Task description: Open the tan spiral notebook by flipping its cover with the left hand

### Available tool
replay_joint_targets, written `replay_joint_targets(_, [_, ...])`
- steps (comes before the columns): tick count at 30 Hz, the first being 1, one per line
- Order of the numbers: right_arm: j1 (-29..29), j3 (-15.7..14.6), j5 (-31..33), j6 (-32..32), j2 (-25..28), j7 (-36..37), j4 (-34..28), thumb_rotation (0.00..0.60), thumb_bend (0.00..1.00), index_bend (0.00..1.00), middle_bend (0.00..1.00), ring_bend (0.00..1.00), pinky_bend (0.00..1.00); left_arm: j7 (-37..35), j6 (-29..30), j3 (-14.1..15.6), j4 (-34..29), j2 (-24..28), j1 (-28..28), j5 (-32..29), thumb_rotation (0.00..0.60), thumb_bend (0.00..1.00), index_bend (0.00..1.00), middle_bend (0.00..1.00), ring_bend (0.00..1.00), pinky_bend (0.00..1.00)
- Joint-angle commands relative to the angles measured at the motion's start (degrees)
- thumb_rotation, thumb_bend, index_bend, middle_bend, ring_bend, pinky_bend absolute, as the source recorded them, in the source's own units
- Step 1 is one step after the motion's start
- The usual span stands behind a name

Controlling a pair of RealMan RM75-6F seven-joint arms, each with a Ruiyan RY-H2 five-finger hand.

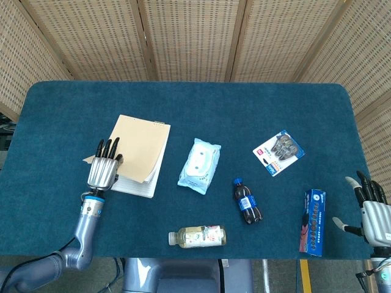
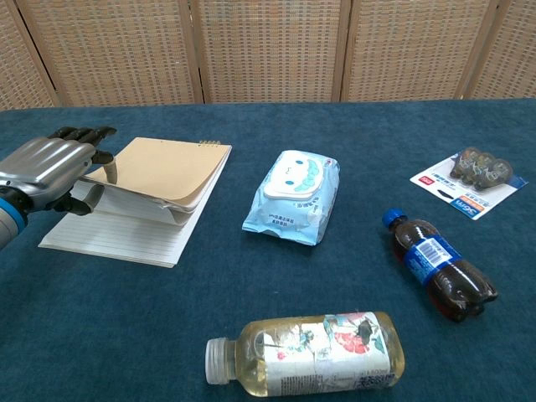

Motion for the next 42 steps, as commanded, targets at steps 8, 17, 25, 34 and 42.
replay_joint_targets(8, [0.01, -0.04, 0.03, -0.08, 0.00, -0.07, -0.10, 0.600, 0.16, 0.11, 0.00, 0.00, 0.00, -2.03, 2.70, 1.22, -1.60, 0.51, 2.30, 1.53, 0.600, 0.63, 0.82, 0.00, 0.00, 0.00])
replay_joint_targets(17, [-0.06, -0.03, 0.03, 0.03, 0.05, 0.08, -0.11, 0.600, 0.16, 0.11, 0.00, 0.00, 0.00, -1.58, 3.29, 1.80, -3.16, 1.29, 3.45, 2.02, 0.600, 0.63, 0.83, 0.00, 0.00, 0.00])
replay_joint_targets(25, [0.00, -0.02, -0.04, -0.03, 0.04, 0.04, -0.05, 0.600, 0.16, 0.11, 0.00, 0.00, 0.00, -0.99, 4.61, 2.54, -4.84, 1.59, 4.33, 3.14, 0.600, 0.63, 0.83, 0.00, 0.00, 0.00])
replay_joint_targets(34, [-0.03, 0.00, 0.06, -0.06, 0.06, 0.16, 0.01, 0.600, 0.16, 0.11, 0.00, 0.00, 0.00, 0.49, 7.60, 4.26, -8.28, 2.45, 5.87, 5.90, 0.600, 0.64, 0.83, 0.00, 0.00, 0.00])
replay_joint_targets(42, [-0.01, 0.02, 0.18, -0.16, 0.06, 0.29, 0.01, 0.600, 0.16, 0.11, 0.00, 0.00, 0.00, 2.38, 9.68, 5.80, -12.36, 4.03, 7.37, 8.12, 0.600, 0.64, 0.83, 0.00, 0.00, 0.00])
